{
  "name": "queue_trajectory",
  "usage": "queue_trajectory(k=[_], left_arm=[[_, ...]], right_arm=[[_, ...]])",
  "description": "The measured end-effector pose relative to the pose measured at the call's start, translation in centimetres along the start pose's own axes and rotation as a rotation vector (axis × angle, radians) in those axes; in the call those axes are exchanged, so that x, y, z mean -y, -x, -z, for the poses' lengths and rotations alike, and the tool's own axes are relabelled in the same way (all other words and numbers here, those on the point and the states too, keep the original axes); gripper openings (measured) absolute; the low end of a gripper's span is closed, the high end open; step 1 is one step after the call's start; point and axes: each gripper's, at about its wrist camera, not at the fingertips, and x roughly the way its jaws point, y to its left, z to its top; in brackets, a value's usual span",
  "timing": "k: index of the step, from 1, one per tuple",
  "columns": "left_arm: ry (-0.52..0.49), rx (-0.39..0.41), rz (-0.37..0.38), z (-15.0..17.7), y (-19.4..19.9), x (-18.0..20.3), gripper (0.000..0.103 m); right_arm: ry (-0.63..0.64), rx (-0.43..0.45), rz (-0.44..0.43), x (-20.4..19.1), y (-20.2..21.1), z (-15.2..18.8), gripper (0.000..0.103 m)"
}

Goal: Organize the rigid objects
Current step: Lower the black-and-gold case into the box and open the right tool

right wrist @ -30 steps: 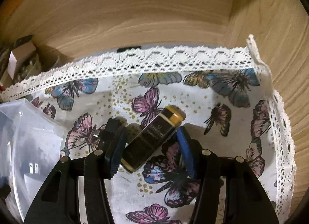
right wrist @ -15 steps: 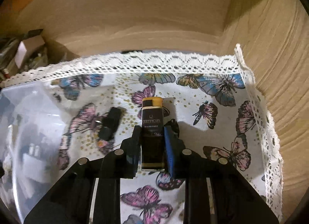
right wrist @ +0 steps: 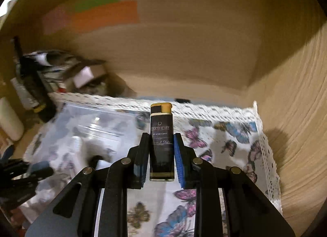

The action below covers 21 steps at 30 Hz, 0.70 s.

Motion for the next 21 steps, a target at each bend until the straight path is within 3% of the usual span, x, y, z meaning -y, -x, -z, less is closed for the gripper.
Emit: queue_trajectory(k=[7, 15, 21], left_arm=[[-0.003, 0.001, -0.002, -0.1, 0.0, -0.1, 0.015], [-0.005, 0.006, -0.001, 0.0, 0.0, -0.1, 0.015], [-0.005, 0.009, 0.003, 0.1, 0.0, -0.1, 0.015]], right_arm=[[0.097, -0.006, -0.081, -3.8, -0.6, 0.8, 0.021], [0.223, -0.120, -0.159, -8.3, -4.4, 2.8, 0.021], [0.273, -0.195, -0.184, -9.3, -6.0, 3.6, 0.021]])
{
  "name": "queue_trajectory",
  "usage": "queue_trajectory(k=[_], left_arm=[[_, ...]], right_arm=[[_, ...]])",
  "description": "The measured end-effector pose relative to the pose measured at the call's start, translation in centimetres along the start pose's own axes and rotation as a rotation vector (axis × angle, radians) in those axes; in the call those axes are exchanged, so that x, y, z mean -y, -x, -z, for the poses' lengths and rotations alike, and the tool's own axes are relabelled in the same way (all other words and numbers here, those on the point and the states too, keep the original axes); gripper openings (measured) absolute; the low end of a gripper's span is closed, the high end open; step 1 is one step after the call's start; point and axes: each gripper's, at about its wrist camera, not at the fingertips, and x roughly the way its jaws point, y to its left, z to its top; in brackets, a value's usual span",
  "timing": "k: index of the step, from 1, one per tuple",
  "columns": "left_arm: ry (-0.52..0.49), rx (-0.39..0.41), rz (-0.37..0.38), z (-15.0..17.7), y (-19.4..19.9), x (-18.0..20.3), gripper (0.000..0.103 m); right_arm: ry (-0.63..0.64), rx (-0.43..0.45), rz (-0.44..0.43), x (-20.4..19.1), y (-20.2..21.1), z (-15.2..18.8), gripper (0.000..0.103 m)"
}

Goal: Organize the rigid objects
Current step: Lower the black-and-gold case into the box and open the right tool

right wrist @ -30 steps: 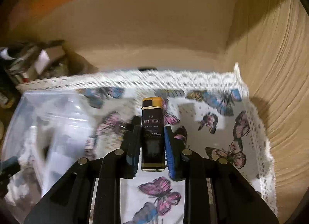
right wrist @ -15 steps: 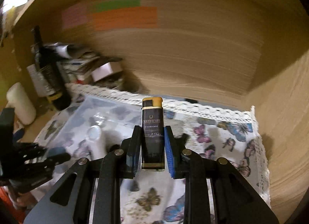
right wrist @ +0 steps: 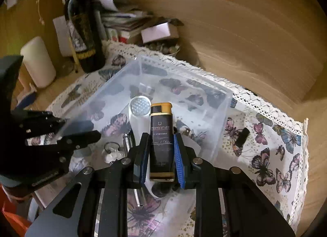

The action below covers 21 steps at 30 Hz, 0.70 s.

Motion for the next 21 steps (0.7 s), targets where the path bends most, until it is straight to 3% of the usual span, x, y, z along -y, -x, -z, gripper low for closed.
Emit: queue_trajectory(k=[11, 14, 21], left_arm=[[0.000, 0.000, -0.001, 0.0, 0.0, 0.0, 0.015], [0.000, -0.001, -0.002, 0.0, 0.0, 0.0, 0.015], [0.000, 0.000, -0.002, 0.0, 0.0, 0.0, 0.015]], right_arm=[[-0.006, -0.079, -0.029, 0.2, -1.8, 0.3, 0.022], [-0.004, -0.071, -0.026, 0.2, -1.4, 0.4, 0.022], [-0.035, 0.017, -0.018, 1.4, 1.5, 0.1, 0.036]])
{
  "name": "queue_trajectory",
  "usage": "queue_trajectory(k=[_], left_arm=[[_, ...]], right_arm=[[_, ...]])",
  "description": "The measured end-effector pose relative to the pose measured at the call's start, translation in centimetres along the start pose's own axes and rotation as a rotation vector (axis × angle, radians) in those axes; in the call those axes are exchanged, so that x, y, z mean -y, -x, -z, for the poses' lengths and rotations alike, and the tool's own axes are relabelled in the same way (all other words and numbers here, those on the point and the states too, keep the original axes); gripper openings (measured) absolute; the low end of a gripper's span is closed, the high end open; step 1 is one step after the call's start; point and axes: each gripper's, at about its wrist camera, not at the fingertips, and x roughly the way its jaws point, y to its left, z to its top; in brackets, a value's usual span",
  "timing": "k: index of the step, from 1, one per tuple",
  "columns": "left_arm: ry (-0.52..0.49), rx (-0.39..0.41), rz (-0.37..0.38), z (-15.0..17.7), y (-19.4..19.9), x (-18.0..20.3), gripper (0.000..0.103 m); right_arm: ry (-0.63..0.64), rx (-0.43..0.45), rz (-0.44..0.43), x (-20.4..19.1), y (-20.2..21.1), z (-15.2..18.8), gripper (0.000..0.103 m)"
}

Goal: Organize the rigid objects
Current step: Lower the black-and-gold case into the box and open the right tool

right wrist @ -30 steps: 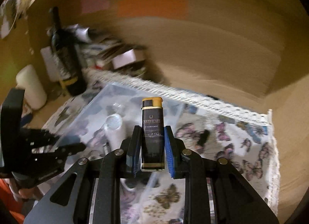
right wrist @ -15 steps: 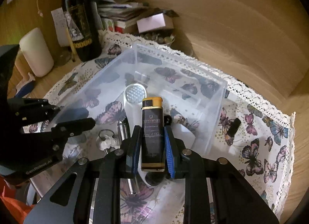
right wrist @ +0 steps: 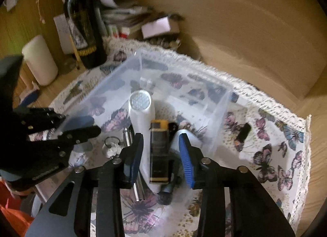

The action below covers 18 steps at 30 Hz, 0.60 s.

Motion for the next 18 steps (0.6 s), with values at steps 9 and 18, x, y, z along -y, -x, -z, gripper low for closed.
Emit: queue_trajectory(k=[9, 18], left_arm=[[0.000, 0.000, -0.002, 0.0, 0.0, 0.1, 0.015], [-0.001, -0.001, -0.002, 0.0, 0.0, 0.1, 0.015]], right_arm=[[-0.105, 0.133, 0.113, 4.3, 4.5, -0.6, 0.042], [-0.229, 0.135, 0.197, 9.3, 3.4, -0.8, 0.042]])
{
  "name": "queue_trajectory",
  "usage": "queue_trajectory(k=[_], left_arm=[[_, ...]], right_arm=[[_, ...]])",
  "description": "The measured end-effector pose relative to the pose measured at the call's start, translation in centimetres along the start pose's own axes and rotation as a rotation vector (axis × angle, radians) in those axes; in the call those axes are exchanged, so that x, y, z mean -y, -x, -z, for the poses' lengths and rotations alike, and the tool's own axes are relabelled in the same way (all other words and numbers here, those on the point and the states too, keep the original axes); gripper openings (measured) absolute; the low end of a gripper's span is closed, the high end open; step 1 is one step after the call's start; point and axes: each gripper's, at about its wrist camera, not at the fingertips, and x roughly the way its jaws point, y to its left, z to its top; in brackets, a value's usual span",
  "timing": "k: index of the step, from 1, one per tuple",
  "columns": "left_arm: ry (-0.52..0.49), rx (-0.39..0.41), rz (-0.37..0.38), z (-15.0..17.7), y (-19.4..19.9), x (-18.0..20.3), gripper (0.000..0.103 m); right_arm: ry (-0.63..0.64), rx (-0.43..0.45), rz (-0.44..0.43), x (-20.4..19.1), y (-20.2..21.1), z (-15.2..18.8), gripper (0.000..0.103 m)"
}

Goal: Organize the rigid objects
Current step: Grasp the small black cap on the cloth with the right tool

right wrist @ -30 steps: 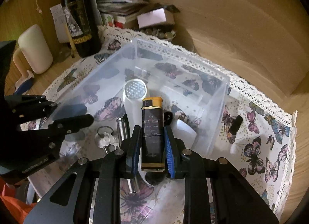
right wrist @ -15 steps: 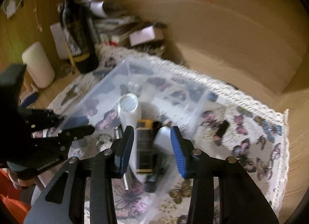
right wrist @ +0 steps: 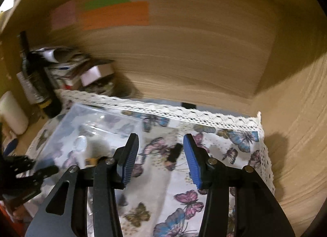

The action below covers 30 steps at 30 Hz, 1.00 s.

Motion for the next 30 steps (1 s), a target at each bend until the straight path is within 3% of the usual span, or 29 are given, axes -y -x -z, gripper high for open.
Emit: queue_trajectory(k=[5, 17, 22, 24, 30], left_arm=[[-0.001, 0.000, -0.001, 0.0, 0.0, 0.0, 0.015], [0.001, -0.007, 0.002, 0.0, -0.1, 0.0, 0.015], [0.003, -0.011, 0.002, 0.0, -0.1, 0.0, 0.015], [0.007, -0.020, 0.003, 0.0, -0.3, -0.2, 0.015], [0.010, -0.023, -0.001, 0.0, -0.4, -0.2, 0.015]], right_arm=[[-0.035, -0.045, 0.062, 1.6, -3.3, 0.3, 0.042], [-0.086, -0.231, 0.017, 2.7, -11.2, 2.5, 0.041], [-0.068, -0.234, 0.014, 2.4, -12.0, 3.1, 0.032], [-0.067, -0.230, 0.011, 2.4, -11.9, 3.1, 0.016], [-0.053, -0.214, 0.019, 2.2, -11.0, 3.3, 0.016]])
